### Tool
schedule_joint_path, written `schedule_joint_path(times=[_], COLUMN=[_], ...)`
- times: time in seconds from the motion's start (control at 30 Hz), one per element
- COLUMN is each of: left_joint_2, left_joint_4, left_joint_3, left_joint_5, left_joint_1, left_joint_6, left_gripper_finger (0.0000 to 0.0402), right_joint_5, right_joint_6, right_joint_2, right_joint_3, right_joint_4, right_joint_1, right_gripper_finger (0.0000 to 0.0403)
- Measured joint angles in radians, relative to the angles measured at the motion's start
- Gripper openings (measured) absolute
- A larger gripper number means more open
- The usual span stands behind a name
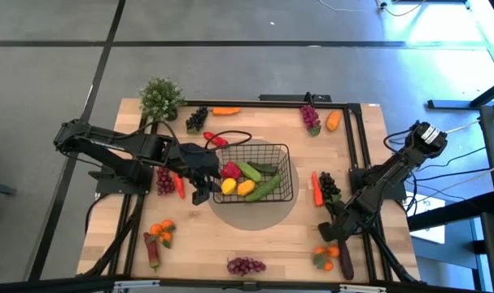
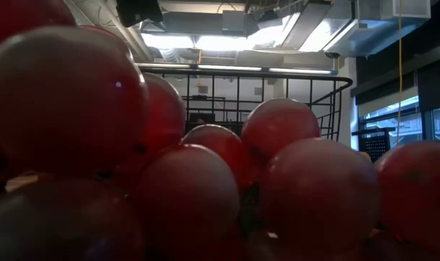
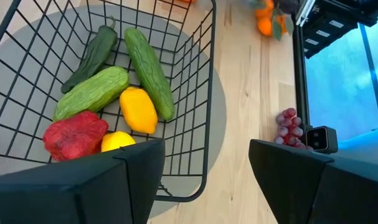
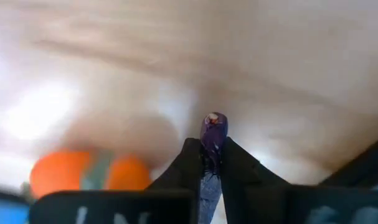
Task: Build produce basket
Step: Put the eggplant into the basket
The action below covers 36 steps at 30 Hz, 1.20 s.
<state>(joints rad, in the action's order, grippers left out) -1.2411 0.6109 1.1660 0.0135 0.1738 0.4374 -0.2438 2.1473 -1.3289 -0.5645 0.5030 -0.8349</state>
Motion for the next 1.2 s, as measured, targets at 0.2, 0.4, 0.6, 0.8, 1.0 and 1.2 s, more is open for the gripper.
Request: schedule_joint_path(times=[0.2,0.4,0.6,0.8,1.0,1.2], left_joint_2=[0.0,0.0,0.0,0.0,0.0,0.0], left_joint_4=[0.0,0.0,0.0,0.0,0.0,0.0], left_joint_3=[0.0,0.0,0.0,0.0,0.0,0.0], left_joint_5=[0.0,0.0,0.0,0.0,0.0,0.0], left_joint_1=[0.0,0.0,0.0,0.0,0.0,0.0], left_joint_6=[0.0,-0.002,-0.003,-0.003,-0.003,-0.004], left_gripper_finger=[0.022,0.022,0.022,0.022,0.022,0.022], right_joint_5=[0.011,0.023,0.062,0.109,0.139,0.136], right_joint_6=[-0.077,-0.191,-0.336,-0.534,-0.812,-1.096], right_joint_2=[0.0,0.0,0.0,0.001,0.001,0.0], right_joint_3=[-0.154,-0.359,-0.574,-0.769,-0.845,-0.863], right_joint_4=[0.164,0.493,0.749,0.931,0.886,0.705], right_joint_1=[0.042,0.113,0.216,0.354,0.53,0.726], right_gripper_finger=[0.0006,0.0009,0.001,0.0011,0.0011,0.0011])
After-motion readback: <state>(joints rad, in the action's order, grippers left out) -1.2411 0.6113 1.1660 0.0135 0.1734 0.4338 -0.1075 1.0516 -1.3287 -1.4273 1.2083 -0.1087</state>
